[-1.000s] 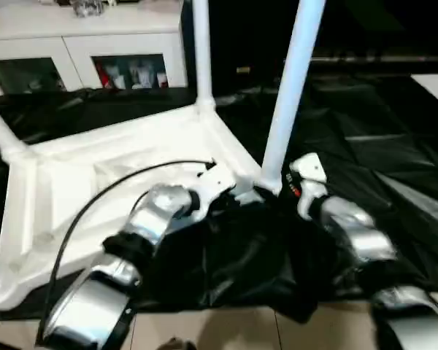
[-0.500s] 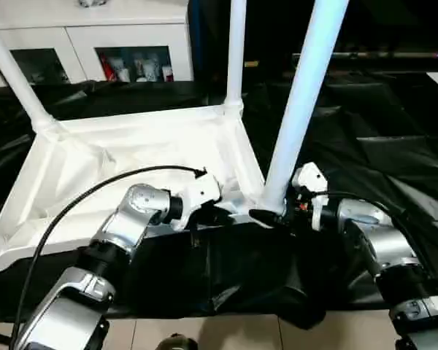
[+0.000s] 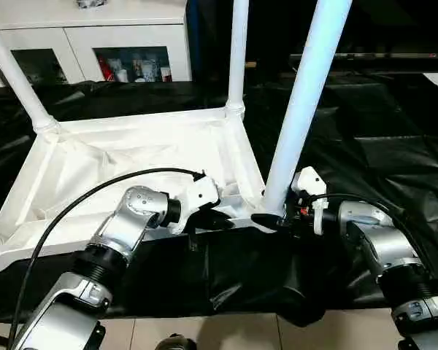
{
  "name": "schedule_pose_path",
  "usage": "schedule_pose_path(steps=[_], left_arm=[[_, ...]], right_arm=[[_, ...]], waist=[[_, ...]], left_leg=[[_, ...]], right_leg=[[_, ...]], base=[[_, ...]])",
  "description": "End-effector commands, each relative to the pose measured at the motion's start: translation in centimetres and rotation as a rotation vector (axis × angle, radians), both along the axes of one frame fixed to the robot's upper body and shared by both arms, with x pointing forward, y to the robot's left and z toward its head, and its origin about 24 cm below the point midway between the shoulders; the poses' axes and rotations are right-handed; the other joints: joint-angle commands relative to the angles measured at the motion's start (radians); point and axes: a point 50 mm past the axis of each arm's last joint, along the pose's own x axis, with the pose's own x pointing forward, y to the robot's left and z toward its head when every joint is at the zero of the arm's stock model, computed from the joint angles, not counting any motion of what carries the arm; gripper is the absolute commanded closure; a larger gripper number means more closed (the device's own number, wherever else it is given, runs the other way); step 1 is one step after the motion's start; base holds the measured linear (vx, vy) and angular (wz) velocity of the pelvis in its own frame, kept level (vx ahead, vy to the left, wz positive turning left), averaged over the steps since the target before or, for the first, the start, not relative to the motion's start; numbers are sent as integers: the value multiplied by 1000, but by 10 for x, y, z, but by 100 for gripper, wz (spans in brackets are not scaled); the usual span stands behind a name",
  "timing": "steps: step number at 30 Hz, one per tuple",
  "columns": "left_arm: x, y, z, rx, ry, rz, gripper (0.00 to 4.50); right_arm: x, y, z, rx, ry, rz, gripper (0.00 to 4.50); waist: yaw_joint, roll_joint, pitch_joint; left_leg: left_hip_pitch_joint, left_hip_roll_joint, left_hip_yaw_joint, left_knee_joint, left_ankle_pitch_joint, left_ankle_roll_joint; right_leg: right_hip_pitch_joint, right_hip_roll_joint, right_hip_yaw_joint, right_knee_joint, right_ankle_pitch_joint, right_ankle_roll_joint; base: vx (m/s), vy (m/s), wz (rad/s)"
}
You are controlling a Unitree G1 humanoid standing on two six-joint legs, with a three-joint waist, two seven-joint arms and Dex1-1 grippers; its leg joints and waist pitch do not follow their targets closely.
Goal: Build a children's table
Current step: Rotate leg to tighten
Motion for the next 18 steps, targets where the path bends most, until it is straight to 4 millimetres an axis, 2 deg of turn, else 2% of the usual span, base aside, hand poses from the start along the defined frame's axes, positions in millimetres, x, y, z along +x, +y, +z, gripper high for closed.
schedule_pose_path(steps=[1, 5, 6, 12, 13, 14, 15, 16, 17, 18], left_arm=[[-2, -5, 5, -45, -8, -17, 450], [-2, -4, 4, -43, -5, -14, 450], [-2, -4, 4, -42, -4, -13, 450], [0, -2, 2, -30, -10, 27, 450], [3, -2, 1, -23, -20, 53, 450], [12, -4, -1, -11, -53, 155, 450], [18, -6, -1, -11, -70, 210, 450], [18, -6, -1, -11, -70, 210, 450], [28, -11, -2, -24, -88, 317, 450], [30, -13, -2, -29, -91, 340, 450]], right_arm=[[1, 1, 2, -2, -3, 16, 155], [0, 2, 1, 0, 2, 18, 173], [0, 2, 0, 0, 3, 18, 175], [1, 3, -7, 1, 12, -34, 176], [4, 3, -10, 0, 6, -82, 176], [13, 4, -18, 3, 6, -257, 177], [16, 5, -22, 1, 10, -344, 177], [16, 5, -22, 1, 10, -344, 177], [21, 11, -31, 11, 52, -485, 177], [22, 13, -33, 10, 60, -517, 177]], waist=[[1, -26, -75], [1, -26, -74], [1, -29, -74], [0, -27, -74], [-1, -27, -74], [-5, -27, -72], [-12, -26, -68], [-15, -28, -68], [-21, -28, -65], [-22, -28, -65]], left_leg=[[27, 61, -26, -62, -153, 91], [28, 61, -27, -62, -159, 87], [28, 61, -27, -62, -162, 87], [29, 61, -27, -62, -169, 81], [29, 61, -27, -63, -171, 78], [29, 59, -28, -64, -184, 69], [31, 55, -28, -68, -216, 49], [33, 55, -29, -70, -229, 36], [39, 55, -30, -72, -266, 8], [40, 52, -31, -73, -278, 3]], right_leg=[[42, -65, 40, -60, -151, -249], [42, -65, 40, -60, -166, -246], [42, -65, 40, -61, -170, -245], [40, -65, 40, -61, -174, -246], [40, -66, 41, -61, -177, -246], [38, -66, 41, -64, -192, -246], [35, -64, 41, -70, -238, -240], [36, -66, 41, -73, -264, -233], [33, -67, 42, -82, -323, -218], [33, -67, 42, -84, -339, -210]], base=[[0, 0, 0], [0, 0, 0], [0, 0, 0], [0, 0, 0], [0, 0, 0], [0, 0, 0], [0, 0, 0], [0, 0, 0], [0, 0, 0], [0, 0, 0]])
